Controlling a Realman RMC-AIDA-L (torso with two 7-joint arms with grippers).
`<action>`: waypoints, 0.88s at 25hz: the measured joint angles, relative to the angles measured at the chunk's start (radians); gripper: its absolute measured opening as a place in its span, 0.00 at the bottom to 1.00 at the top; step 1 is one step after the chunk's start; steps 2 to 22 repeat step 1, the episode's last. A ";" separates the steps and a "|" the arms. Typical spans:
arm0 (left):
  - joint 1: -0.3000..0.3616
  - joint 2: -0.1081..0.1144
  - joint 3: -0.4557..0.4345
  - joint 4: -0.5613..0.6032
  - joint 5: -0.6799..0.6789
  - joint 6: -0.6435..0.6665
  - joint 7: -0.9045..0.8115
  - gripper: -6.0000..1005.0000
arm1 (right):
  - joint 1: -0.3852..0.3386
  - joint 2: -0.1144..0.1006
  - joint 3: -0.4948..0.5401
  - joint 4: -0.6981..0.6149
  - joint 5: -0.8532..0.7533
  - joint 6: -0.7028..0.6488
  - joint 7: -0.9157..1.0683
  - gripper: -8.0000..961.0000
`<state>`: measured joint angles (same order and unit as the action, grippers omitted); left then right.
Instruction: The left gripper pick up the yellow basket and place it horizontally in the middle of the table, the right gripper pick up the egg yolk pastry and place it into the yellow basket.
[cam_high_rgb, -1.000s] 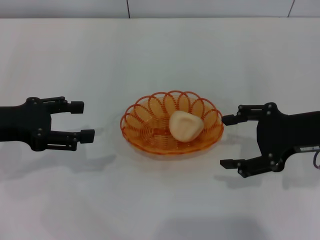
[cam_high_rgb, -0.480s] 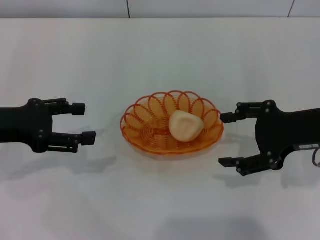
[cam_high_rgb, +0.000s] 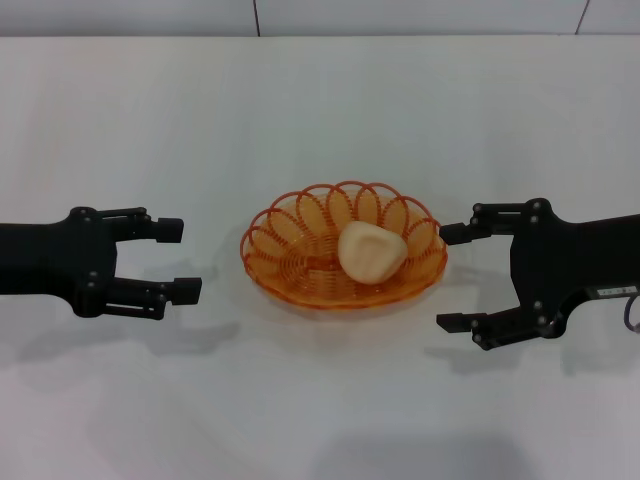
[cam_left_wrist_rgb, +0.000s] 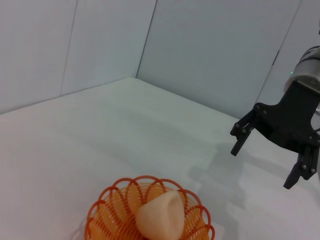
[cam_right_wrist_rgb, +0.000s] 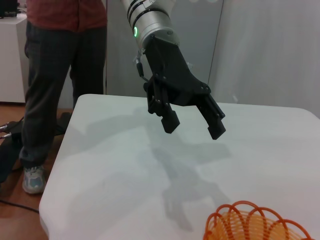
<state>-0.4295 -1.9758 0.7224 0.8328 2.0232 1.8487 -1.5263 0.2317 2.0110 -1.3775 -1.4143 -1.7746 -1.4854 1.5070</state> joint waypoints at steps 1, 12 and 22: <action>0.000 0.000 0.000 0.000 0.000 0.002 0.000 0.88 | 0.000 0.000 0.000 0.000 0.000 0.000 0.000 0.87; 0.000 0.000 0.000 0.000 0.000 0.002 0.000 0.88 | 0.000 0.000 0.000 0.000 0.000 0.000 0.000 0.87; 0.000 0.000 0.000 0.000 0.000 0.002 0.000 0.88 | 0.000 0.000 0.000 0.000 0.000 0.000 0.000 0.87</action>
